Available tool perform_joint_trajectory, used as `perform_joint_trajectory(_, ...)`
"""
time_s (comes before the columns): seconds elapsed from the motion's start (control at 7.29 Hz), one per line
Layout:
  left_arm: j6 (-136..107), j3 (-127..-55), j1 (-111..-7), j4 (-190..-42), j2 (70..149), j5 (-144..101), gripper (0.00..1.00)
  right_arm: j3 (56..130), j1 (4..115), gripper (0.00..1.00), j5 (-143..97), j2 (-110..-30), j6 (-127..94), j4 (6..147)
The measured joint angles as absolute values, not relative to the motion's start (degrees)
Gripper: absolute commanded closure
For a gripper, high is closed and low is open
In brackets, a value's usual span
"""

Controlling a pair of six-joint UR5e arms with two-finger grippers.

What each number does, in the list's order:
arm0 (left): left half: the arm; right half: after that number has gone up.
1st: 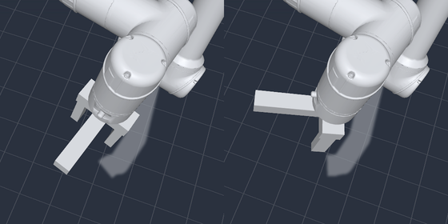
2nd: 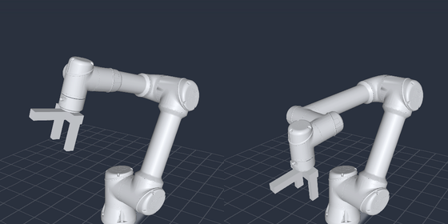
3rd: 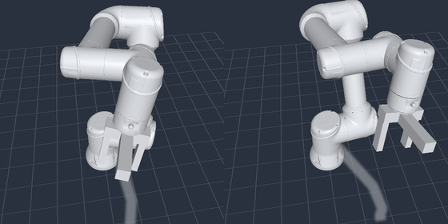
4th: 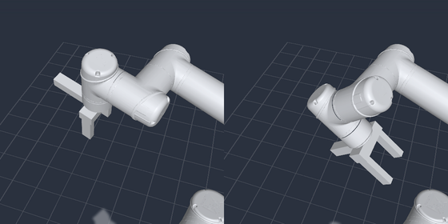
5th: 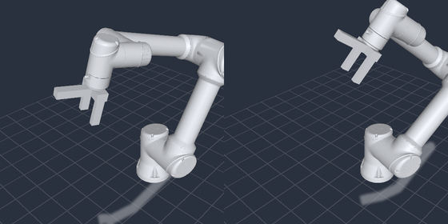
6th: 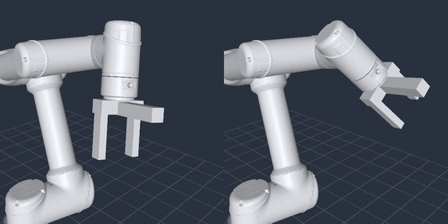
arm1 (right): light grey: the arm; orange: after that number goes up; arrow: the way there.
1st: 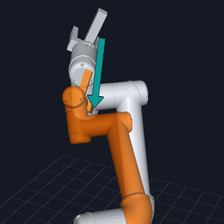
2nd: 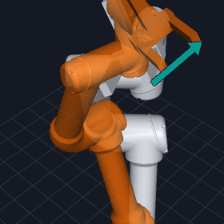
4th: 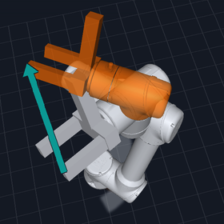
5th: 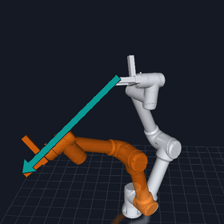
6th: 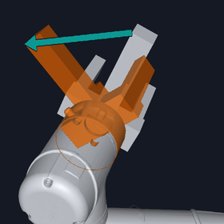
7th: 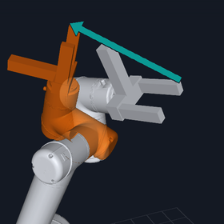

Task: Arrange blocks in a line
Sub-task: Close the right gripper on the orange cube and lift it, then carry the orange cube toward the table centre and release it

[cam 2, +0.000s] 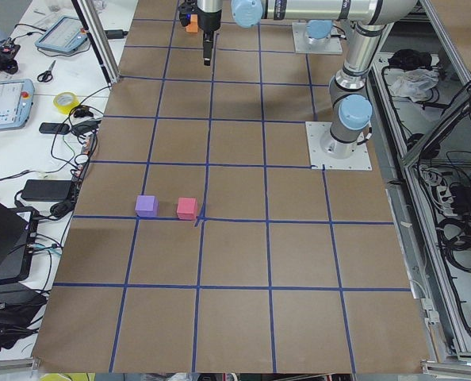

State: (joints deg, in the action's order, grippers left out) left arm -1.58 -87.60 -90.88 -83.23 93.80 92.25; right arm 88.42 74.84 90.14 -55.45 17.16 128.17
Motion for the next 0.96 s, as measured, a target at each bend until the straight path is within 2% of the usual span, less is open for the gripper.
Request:
perform_joint_trajectory(0.27,-1.47,-87.61,-90.94,-83.29,93.78,92.26,0.0,88.21,74.83,0.99,90.03,-54.0,16.75,128.38)
perform_joint_trajectory(0.69,-1.24,-87.64,-91.04,-83.5,93.86,92.28,0.0,87.28,75.32,1.0,90.57,-54.67,14.91,128.01)
perform_joint_trajectory(0.96,-1.23,-87.7,-91.06,-83.55,93.78,92.29,0.0,85.99,79.86,1.0,90.66,-57.48,9.71,127.39)
